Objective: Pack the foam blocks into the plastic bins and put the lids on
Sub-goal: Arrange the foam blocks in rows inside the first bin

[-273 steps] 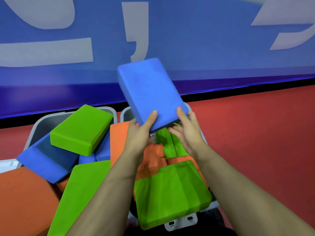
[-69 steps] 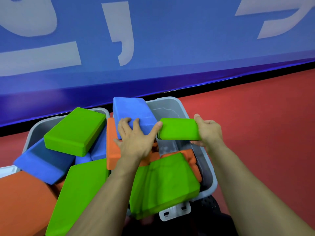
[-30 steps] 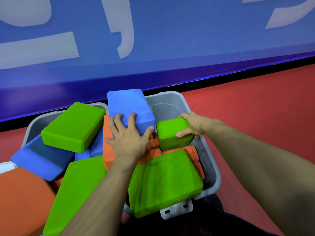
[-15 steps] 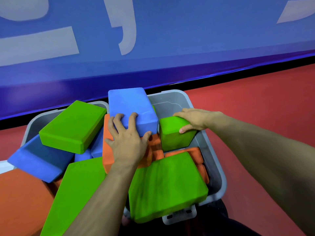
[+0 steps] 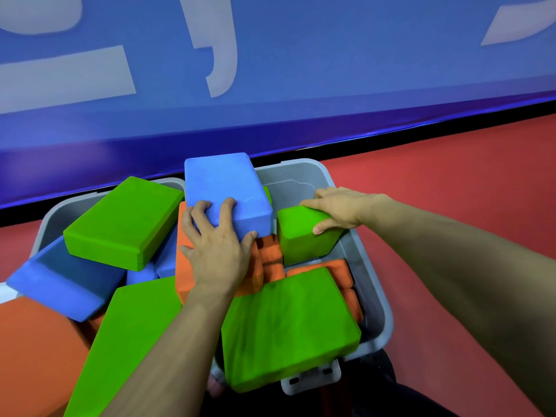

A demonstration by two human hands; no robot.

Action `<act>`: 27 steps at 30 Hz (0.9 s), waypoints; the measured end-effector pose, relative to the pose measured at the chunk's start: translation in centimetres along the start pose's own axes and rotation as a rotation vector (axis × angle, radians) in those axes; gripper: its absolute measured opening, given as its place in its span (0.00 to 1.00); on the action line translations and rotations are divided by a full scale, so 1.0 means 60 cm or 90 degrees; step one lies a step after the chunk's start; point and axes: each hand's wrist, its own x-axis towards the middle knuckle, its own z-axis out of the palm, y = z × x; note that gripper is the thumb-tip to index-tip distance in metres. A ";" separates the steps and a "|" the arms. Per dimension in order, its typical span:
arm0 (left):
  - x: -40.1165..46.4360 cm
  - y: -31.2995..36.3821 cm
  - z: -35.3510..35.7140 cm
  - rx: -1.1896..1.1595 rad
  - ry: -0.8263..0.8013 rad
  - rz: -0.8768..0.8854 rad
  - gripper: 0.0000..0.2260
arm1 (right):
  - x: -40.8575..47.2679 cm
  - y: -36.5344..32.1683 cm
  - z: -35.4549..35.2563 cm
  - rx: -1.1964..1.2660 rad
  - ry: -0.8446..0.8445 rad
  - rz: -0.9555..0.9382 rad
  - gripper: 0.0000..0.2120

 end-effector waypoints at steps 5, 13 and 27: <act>0.000 -0.001 0.001 -0.001 0.009 0.004 0.30 | 0.012 -0.011 0.070 0.005 -0.002 0.025 0.39; 0.002 -0.005 0.007 0.010 0.028 0.013 0.30 | 0.067 -0.013 0.111 0.031 -0.038 0.070 0.40; 0.004 -0.008 0.008 0.018 0.024 0.021 0.30 | 0.075 -0.019 0.151 0.105 -0.034 0.088 0.45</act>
